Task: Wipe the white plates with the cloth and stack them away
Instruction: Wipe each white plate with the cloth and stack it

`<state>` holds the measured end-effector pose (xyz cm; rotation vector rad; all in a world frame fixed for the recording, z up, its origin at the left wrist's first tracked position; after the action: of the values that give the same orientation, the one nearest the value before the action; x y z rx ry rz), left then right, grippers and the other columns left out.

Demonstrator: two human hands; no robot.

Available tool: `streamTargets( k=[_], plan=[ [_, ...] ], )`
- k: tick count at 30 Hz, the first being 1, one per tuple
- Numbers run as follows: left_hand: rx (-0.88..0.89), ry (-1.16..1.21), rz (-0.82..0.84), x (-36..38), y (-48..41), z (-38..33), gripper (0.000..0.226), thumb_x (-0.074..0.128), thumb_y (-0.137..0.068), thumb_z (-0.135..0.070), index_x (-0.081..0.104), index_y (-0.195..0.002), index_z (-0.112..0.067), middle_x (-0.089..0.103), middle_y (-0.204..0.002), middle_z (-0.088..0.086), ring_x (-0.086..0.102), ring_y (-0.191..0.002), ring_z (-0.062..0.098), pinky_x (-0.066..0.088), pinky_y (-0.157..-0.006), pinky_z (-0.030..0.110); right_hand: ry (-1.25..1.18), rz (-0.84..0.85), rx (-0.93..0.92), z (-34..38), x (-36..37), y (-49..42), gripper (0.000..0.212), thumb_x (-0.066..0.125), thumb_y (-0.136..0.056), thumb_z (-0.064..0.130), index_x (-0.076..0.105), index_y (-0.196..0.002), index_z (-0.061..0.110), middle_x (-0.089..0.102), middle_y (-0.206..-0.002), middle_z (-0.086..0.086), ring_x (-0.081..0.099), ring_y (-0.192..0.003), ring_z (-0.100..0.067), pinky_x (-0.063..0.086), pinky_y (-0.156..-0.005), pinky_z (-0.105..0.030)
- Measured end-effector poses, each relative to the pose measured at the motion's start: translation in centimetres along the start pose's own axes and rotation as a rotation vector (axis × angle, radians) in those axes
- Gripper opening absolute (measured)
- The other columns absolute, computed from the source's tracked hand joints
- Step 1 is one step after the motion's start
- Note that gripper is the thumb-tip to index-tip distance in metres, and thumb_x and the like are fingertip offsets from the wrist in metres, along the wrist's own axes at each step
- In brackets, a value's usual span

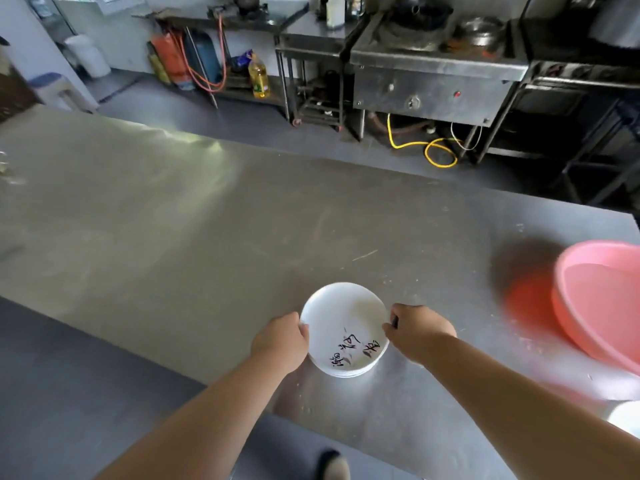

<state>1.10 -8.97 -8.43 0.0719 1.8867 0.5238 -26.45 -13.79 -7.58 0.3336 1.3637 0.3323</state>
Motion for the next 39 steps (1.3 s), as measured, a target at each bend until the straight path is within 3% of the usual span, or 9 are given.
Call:
streamTargets(
  k=[7,10,13,18,22,26,32,36,39],
  plan=[
    [0.037,0.194,-0.029,-0.1,-1.0,0.2,0.032,0.05,-0.103,-0.034,0.045,-0.075,-0.018,0.055,-0.071,-0.003,0.046,-0.066,0.023,0.035,-0.059,0.033,-0.111,0.023,0.083,0.2,0.4,0.0,0.023,0.052,-0.094,0.045,0.057,-0.085,0.024,0.063,-0.079,0.007,0.059,-0.067,-0.015,0.04,-0.053,-0.024],
    [0.088,0.244,-0.063,-0.8,-1.1,-0.6,0.033,0.053,-0.1,-0.032,0.041,-0.072,-0.018,0.049,-0.066,-0.004,0.038,-0.062,0.022,0.031,-0.056,0.033,-0.25,0.022,0.139,-0.5,0.1,0.9,0.019,0.05,-0.091,0.038,0.054,-0.082,0.021,0.067,-0.073,0.001,0.06,-0.048,-0.02,0.044,-0.044,-0.023],
    [0.129,0.25,-0.089,-1.5,-1.2,-2.2,0.034,0.052,-0.099,-0.037,0.041,-0.072,-0.018,0.048,-0.063,-0.005,0.038,-0.058,0.019,0.029,-0.053,0.032,-0.538,0.023,0.185,-2.1,-0.2,2.5,0.014,0.046,-0.09,0.033,0.051,-0.081,0.024,0.072,-0.062,-0.004,0.052,-0.03,-0.026,0.045,-0.037,-0.032],
    [0.222,0.248,-0.074,-0.9,-0.6,-7.5,0.031,0.056,-0.095,-0.045,0.043,-0.08,-0.021,0.054,-0.068,-0.006,0.048,-0.062,0.018,0.035,-0.055,0.032,-0.699,-0.031,0.228,-6.1,-1.4,6.2,0.011,0.042,-0.087,0.032,0.048,-0.081,0.025,0.073,-0.06,-0.004,0.06,-0.035,-0.035,0.05,-0.04,-0.043],
    [0.289,0.278,0.008,0.6,0.7,-12.1,0.032,0.059,-0.093,-0.049,0.039,-0.092,-0.025,0.057,-0.079,-0.007,0.054,-0.071,0.015,0.035,-0.056,0.034,-0.723,-0.109,0.294,-9.8,-1.7,8.6,0.017,0.046,-0.094,0.03,0.052,-0.081,0.02,0.073,-0.06,0.001,0.072,-0.051,-0.03,0.059,-0.06,-0.044],
    [0.353,0.291,0.116,2.6,2.8,-15.8,0.041,0.064,-0.09,-0.052,0.034,-0.105,-0.028,0.06,-0.093,-0.005,0.061,-0.079,0.018,0.043,-0.057,0.031,-0.764,-0.157,0.367,-13.6,-1.1,10.7,0.019,0.048,-0.097,0.028,0.054,-0.083,0.016,0.073,-0.061,-0.002,0.073,-0.051,-0.02,0.048,-0.055,-0.03],
    [0.355,0.354,0.33,7.5,5.9,-18.0,0.05,0.074,-0.082,-0.043,0.037,-0.113,-0.031,0.063,-0.101,-0.012,0.066,-0.087,0.018,0.053,-0.061,0.032,-0.755,-0.133,0.441,-18.1,1.7,13.6,0.022,0.049,-0.1,0.029,0.053,-0.082,0.017,0.071,-0.059,-0.003,0.07,-0.047,-0.034,0.049,-0.042,-0.039],
    [0.274,0.526,0.445,11.9,7.5,-17.1,0.052,0.077,-0.083,-0.027,0.037,-0.115,-0.038,0.066,-0.106,-0.01,0.065,-0.09,0.012,0.052,-0.062,0.025,-0.646,-0.09,0.495,-19.7,4.9,14.5,0.023,0.048,-0.099,0.036,0.052,-0.081,0.022,0.071,-0.057,0.0,0.046,-0.027,-0.021,0.035,-0.032,-0.024],
    [0.22,0.53,0.435,15.0,8.0,-16.1,0.048,0.07,-0.087,-0.011,0.038,-0.111,-0.037,0.067,-0.107,-0.005,0.064,-0.088,0.012,0.057,-0.069,0.028,-0.498,-0.082,0.532,-20.5,7.6,14.4,0.026,0.051,-0.098,0.041,0.052,-0.08,0.022,0.067,-0.068,-0.001,0.053,-0.04,-0.016,0.039,-0.037,-0.025]
  ],
)
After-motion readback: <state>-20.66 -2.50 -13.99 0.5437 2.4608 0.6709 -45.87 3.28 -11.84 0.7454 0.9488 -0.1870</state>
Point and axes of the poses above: each hand's wrist, its own y-axis away from the middle knuckle, its own x-axis out of the palm, z = x × y, the point moved 5 cm from there along -y, towards the middle knuckle
